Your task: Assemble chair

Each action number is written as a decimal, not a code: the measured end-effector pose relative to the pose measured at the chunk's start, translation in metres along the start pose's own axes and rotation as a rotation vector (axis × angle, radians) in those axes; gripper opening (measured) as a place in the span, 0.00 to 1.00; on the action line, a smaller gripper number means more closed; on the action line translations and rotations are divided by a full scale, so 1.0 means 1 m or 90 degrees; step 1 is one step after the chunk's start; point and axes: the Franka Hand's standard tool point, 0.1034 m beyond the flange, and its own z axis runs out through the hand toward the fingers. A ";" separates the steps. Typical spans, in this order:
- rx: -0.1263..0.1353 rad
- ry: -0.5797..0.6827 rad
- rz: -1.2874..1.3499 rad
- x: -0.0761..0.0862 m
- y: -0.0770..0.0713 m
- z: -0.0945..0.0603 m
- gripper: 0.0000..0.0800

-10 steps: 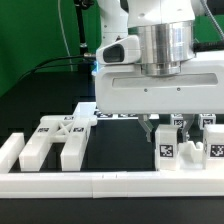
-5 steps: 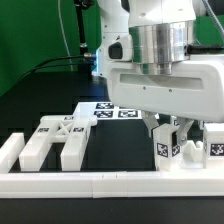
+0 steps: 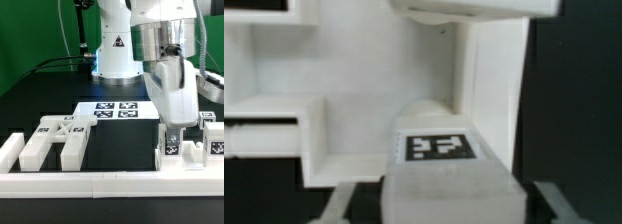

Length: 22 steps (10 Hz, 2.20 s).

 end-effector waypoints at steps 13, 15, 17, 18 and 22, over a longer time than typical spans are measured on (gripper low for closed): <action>0.005 0.012 -0.456 0.001 -0.005 -0.016 0.81; 0.005 0.021 -0.515 -0.006 0.005 -0.024 0.81; 0.004 0.020 -0.511 -0.005 0.005 -0.021 0.81; 0.004 0.020 -0.512 -0.006 0.006 -0.021 0.81; 0.016 0.045 -0.574 -0.009 0.009 -0.021 0.81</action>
Offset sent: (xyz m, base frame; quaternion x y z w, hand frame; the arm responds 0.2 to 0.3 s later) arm 0.0070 0.0011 0.0056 -0.0001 -0.0369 -0.2402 0.9700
